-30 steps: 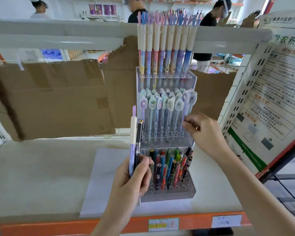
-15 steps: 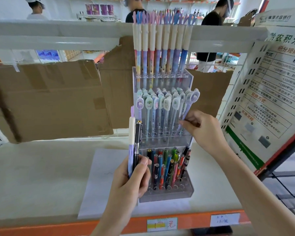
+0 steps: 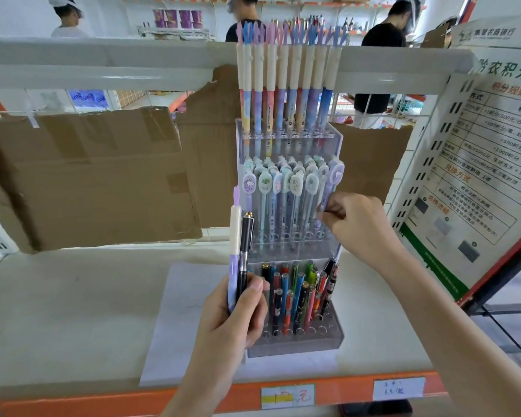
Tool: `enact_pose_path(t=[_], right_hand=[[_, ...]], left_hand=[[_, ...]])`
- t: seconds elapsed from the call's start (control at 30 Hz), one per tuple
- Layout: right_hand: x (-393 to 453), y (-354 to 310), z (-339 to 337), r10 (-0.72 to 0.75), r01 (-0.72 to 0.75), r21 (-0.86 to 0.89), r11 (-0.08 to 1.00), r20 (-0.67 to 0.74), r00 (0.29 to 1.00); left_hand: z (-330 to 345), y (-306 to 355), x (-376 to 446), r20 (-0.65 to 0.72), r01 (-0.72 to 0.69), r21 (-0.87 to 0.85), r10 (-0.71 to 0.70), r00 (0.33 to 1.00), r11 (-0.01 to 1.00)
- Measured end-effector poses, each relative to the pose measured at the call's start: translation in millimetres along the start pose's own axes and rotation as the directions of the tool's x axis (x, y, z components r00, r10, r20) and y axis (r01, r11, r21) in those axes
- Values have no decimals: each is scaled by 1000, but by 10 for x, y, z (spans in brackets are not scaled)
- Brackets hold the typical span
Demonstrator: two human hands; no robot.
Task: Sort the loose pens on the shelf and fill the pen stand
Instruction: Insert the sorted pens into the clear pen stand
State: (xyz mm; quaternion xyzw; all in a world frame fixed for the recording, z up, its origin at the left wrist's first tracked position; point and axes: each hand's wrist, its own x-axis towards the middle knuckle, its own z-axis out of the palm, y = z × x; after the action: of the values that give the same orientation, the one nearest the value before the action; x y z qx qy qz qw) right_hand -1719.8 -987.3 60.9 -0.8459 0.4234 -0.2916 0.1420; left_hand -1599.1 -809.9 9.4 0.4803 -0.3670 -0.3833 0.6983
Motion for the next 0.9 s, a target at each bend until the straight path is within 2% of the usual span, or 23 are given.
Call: enact_pose_path(t=[0.2, 0.37, 0.57, 0.67, 0.77, 0.9], right_hand=[[-30, -26, -11, 25, -25, 8, 1000, 7, 1000], [-14, -2, 56, 48, -45, -35, 998, 73, 996], [-75, 41, 14, 67, -67, -15, 998, 34, 997], [-179, 25, -40, 59, -60, -15, 998, -42, 997], [-377, -105, -69, 33, -26, 92, 995, -79, 996], [-671, -403, -41, -21, -14, 319, 948, 104, 994]], left_hand=[[-7, 8, -11, 14, 7, -16, -7, 1000, 1000], [6, 16, -12, 30, 13, -24, -12, 999, 1000], [-13, 2, -14, 24, 15, -21, -15, 1000, 1000], [-23, -8, -15, 38, 49, -30, -48, 998, 998], [-12, -15, -9, 51, 87, -70, -83, 995, 994], [24, -49, 22, 59, 161, -162, -153, 986, 974]])
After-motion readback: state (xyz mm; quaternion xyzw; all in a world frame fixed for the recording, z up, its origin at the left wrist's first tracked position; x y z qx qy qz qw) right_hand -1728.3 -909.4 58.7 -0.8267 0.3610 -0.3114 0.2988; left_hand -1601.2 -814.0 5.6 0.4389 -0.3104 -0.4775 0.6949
